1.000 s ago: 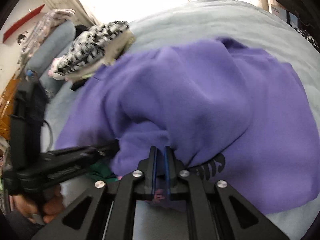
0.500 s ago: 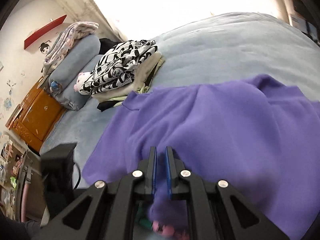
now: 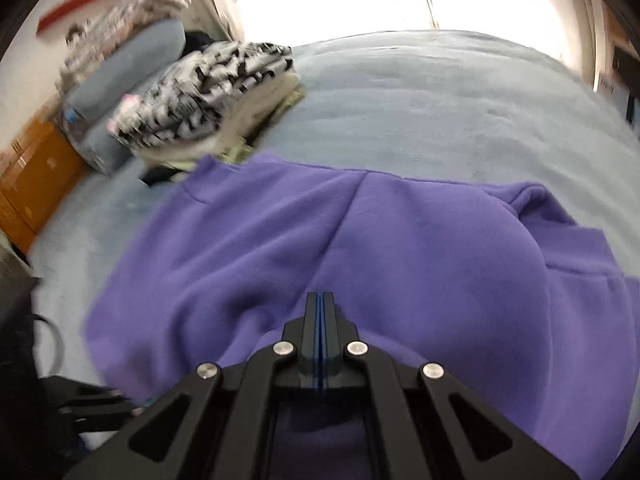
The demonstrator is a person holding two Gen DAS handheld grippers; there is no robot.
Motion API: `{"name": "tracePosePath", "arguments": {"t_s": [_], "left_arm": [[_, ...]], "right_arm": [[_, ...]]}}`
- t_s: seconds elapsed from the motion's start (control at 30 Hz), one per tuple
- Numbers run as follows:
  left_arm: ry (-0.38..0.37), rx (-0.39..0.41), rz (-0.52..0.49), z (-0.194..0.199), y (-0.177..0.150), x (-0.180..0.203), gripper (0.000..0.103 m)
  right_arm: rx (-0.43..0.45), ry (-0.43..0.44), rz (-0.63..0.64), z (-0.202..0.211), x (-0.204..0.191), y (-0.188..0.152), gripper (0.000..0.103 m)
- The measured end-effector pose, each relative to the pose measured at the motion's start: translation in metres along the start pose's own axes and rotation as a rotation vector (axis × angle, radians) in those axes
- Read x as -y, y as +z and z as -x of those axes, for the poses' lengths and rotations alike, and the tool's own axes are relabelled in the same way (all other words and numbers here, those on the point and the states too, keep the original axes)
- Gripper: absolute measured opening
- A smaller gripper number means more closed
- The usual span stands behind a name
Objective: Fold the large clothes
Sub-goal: 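Open both grippers and release the hood onto the folded hoodie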
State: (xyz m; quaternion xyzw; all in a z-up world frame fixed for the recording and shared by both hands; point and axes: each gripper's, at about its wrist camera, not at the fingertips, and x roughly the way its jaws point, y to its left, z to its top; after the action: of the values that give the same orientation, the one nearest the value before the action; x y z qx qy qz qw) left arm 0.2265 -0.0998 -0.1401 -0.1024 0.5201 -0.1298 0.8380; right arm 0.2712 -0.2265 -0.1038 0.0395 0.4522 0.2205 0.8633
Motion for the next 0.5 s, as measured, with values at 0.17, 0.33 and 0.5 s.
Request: {"name": "tracePosePath", "arguments": {"t_s": [0.17,0.33,0.5], "left_arm": [[-0.019,0.088,-0.012,0.030,0.026,0.007,0.016],[0.006,0.113,0.020,0.009,0.062,0.003,0.017],[0.021,0.072,0.048,-0.018,0.061,-0.013,0.009]], "right_arm": [[0.051,0.023,-0.036,0.023,-0.005,0.003,0.002],[0.033,-0.061,-0.086,0.015,0.006,-0.009,0.002],[0.034,-0.137,-0.119,0.025,0.021,-0.037,0.000]]}}
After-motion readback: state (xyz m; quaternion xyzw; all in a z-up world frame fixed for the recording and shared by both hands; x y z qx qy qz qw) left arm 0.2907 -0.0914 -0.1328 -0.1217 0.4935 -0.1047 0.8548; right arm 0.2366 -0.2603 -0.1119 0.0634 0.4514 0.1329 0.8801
